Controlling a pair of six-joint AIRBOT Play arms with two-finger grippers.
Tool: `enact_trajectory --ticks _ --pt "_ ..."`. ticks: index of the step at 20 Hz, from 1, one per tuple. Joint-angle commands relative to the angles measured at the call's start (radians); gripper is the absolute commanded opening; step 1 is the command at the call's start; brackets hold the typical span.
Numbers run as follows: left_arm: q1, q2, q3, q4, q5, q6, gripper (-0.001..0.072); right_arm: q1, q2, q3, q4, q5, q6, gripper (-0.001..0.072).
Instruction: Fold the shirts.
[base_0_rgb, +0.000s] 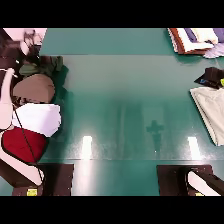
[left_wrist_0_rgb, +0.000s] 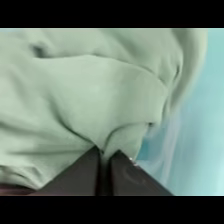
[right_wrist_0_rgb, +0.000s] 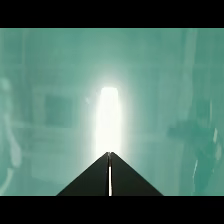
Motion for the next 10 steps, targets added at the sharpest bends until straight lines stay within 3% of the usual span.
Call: enact_trajectory --ticks 1,4,7,10 --pt "-0.037 0.136 0.166 -0.045 -0.073 0.039 0.0029 0.001 0.0 0.116 0.015 -0.056 0.0 0.002" --pt "-0.113 0.356 0.156 -0.045 -0.109 0.078 0.0029 0.001 0.0 0.249 0.014 -0.096 0.0 0.002" --pt "-0.211 0.505 0.148 -0.067 -0.232 0.115 0.0029 0.001 -0.007 0.352 0.015 -0.101 0.0 0.0019" --pt "-0.309 0.561 0.08 -0.199 -0.335 0.143 0.003 0.001 -0.03 0.434 0.017 -0.072 0.0 0.002"
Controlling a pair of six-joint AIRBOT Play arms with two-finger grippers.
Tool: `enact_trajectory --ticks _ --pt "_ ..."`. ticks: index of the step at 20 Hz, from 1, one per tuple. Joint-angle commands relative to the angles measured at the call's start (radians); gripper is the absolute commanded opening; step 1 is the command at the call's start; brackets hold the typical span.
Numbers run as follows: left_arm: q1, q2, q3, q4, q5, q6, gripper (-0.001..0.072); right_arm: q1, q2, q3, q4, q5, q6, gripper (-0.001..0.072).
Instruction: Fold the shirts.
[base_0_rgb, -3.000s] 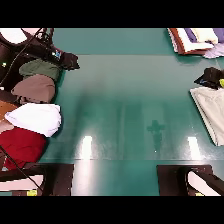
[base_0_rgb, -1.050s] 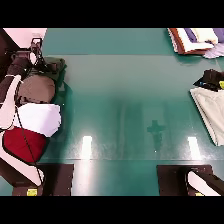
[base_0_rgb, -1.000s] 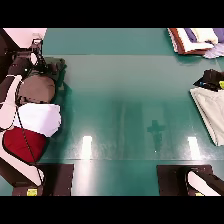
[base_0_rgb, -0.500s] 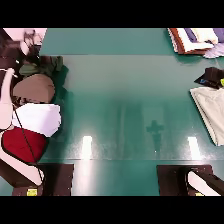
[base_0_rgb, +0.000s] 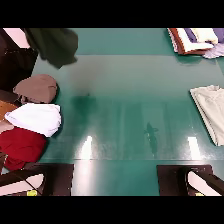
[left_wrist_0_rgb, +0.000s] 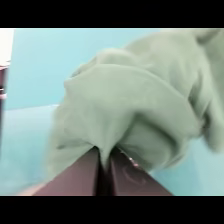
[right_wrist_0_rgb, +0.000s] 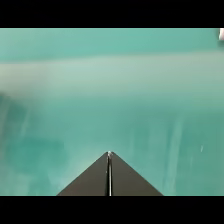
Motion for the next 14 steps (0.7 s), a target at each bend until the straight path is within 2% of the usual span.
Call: enact_trajectory --ticks 1,3,5,8,9,10,11,14 --pt "-0.123 0.08 -0.068 -0.164 -0.147 0.047 0.003 0.001 -0.025 0.106 0.005 0.03 0.0 0.002" --pt "-0.204 0.08 -0.184 -0.239 -0.159 0.061 0.003 0.001 -0.041 0.137 0.028 0.072 0.0 0.002" --pt "-0.287 0.08 -0.335 -0.248 -0.14 0.061 0.003 0.018 -0.051 0.148 0.026 0.102 0.0 0.0019" --pt "-0.378 0.078 -0.578 -0.251 -0.055 0.06 0.0032 0.045 -0.051 0.13 0.024 0.115 0.0 0.002" --pt "-0.398 0.078 -0.655 -0.259 -0.011 0.06 0.0124 0.058 -0.05 0.121 0.024 0.115 0.0 0.002" --pt "-0.412 0.078 -0.715 -0.262 0.033 0.06 0.043 0.064 -0.05 0.111 0.024 0.114 0.0 0.002" --pt "-0.416 0.078 -0.761 -0.265 0.069 0.06 0.0646 0.064 -0.05 0.1 0.027 0.114 0.0 0.002" --pt "-0.415 0.081 -0.765 -0.116 0.09 0.06 0.0645 0.063 -0.05 0.072 0.026 0.123 0.0 0.0019"
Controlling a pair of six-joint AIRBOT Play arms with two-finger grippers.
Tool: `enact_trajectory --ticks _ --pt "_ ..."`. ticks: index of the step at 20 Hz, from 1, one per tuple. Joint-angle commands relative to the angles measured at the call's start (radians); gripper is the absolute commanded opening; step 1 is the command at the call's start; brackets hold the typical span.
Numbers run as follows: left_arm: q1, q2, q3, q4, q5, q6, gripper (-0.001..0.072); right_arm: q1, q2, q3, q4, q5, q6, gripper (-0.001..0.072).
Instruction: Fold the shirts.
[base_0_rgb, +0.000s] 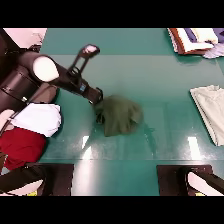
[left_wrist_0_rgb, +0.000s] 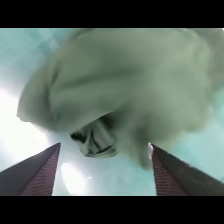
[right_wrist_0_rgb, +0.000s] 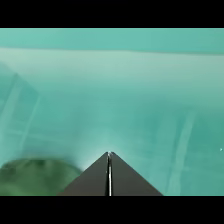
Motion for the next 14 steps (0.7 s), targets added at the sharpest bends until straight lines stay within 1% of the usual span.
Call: enact_trajectory --ticks 1,3,5,7,11,12,14 --pt "-0.006 0.003 -0.057 0.135 0.066 -0.002 0.0645 0.006 -0.001 -0.032 0.001 0.012 0.0 0.002" --pt "0.046 -0.006 -0.069 0.116 0.091 -0.008 0.0644 0.006 0.0 -0.05 0.001 0.016 0.0 0.002" --pt "0.116 -0.043 -0.098 0.026 0.113 -0.006 0.0644 0.006 0.0 -0.063 0.002 0.023 0.001 0.002" --pt "0.187 -0.11 -0.127 -0.126 0.121 0.007 0.0644 0.006 0.0 -0.075 0.002 0.023 0.001 0.002" --pt "0.266 -0.274 -0.133 -0.479 0.114 0.113 0.0644 0.006 -0.001 -0.077 0.001 0.03 0.001 0.0019" --pt "0.266 -0.309 -0.133 -0.54 0.115 0.131 0.0644 0.006 -0.002 -0.077 0.001 0.03 0.001 0.002" --pt "0.262 -0.358 -0.133 -0.589 0.117 0.134 0.0644 0.006 -0.002 -0.077 0.001 0.032 0.001 0.002"
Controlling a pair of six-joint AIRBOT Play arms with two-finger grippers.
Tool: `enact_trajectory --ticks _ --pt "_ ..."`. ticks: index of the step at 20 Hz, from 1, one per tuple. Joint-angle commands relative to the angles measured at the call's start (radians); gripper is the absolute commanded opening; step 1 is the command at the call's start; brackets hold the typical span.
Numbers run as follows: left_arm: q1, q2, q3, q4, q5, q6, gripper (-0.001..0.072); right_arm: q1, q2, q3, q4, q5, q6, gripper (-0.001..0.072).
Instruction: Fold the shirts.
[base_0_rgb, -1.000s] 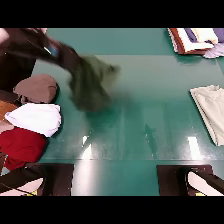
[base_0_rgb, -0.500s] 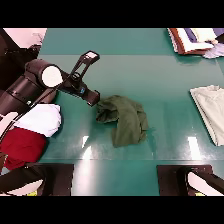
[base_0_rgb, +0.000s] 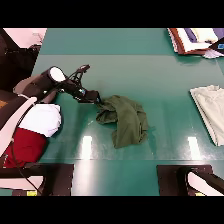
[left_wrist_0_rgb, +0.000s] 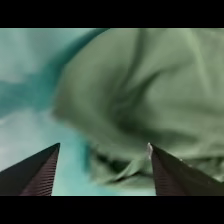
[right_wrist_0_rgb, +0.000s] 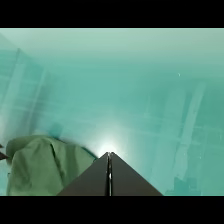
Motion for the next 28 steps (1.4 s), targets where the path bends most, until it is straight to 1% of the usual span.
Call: enact_trajectory --ticks 1,2,3,4,5,7,9,10,11,12,13,15,17,19,21,25,26,27,28 --pt "0.019 -0.095 -0.004 -0.187 0.005 0.037 0.0642 0.001 0.0 -0.002 0.0 0.011 0.0 0.002" --pt "0.019 -0.103 -0.004 -0.187 0.016 0.037 0.0523 0.001 0.0 -0.002 0.0 0.031 0.0 0.002" --pt "0.019 -0.102 -0.004 -0.182 0.034 0.037 0.0308 0.001 0.0 -0.004 -0.001 0.058 0.0 0.002" --pt "0.021 -0.1 -0.003 -0.184 0.046 0.037 0.0072 0.001 0.002 -0.019 0.001 0.085 0.0 0.002" --pt "0.021 -0.1 0.005 -0.179 0.048 0.037 0.0037 0.001 0.008 -0.05 0.001 0.112 0.0 0.002" --pt "0.021 -0.098 0.042 -0.143 0.018 0.038 0.0029 0.004 0.044 -0.18 0.003 0.143 0.0 0.002" --pt "0.021 -0.078 0.091 -0.066 -0.01 0.037 0.0029 0.034 0.093 -0.375 0.002 0.137 0.0 0.0022" --pt "0.021 -0.058 0.113 -0.023 -0.013 0.037 0.0029 0.06 0.116 -0.494 0.002 0.128 0.0 0.0074" --pt "0.021 -0.036 0.133 0.029 -0.014 0.037 0.0029 0.091 0.133 -0.608 0.004 0.113 0.0 0.0339" --pt "0.021 -0.017 0.153 0.063 -0.021 0.036 0.0029 0.129 0.146 -0.731 0.025 0.079 -0.001 0.056" --pt "0.021 0.0 0.169 0.092 -0.026 0.036 0.0029 0.163 0.153 -0.84 0.073 0.03 -0.012 0.0569" --pt "0.021 0.029 0.178 0.113 -0.032 0.037 0.003 0.241 0.153 -1.029 0.241 -0.098 -0.132 0.0569" --pt "0.021 0.035 0.178 0.122 -0.052 0.037 0.003 0.317 0.153 -1.131 0.356 -0.225 -0.193 0.0568" --pt "0.021 0.035 0.178 0.128 -0.067 0.037 0.003 0.383 0.152 -1.175 0.364 -0.335 -0.202 0.0568" --pt "0.021 0.035 0.178 0.129 -0.071 0.037 0.0029 0.428 0.138 -1.183 0.364 -0.407 -0.202 0.0562" --pt "0.021 0.035 0.178 0.13 -0.083 0.036 0.003 0.49 0.003 -1.117 0.361 -0.455 -0.208 0.0554" --pt "0.021 0.035 0.178 0.131 -0.085 0.036 0.003 0.501 -0.04 -1.088 0.36 -0.462 -0.229 0.0552" --pt "0.021 0.035 0.178 0.133 -0.09 0.035 0.003 0.509 -0.082 -1.056 0.354 -0.462 -0.236 0.0465" --pt "0.021 0.036 0.178 0.134 -0.1 0.032 0.0029 0.51 -0.116 -1.027 0.355 -0.457 -0.243 0.0209"
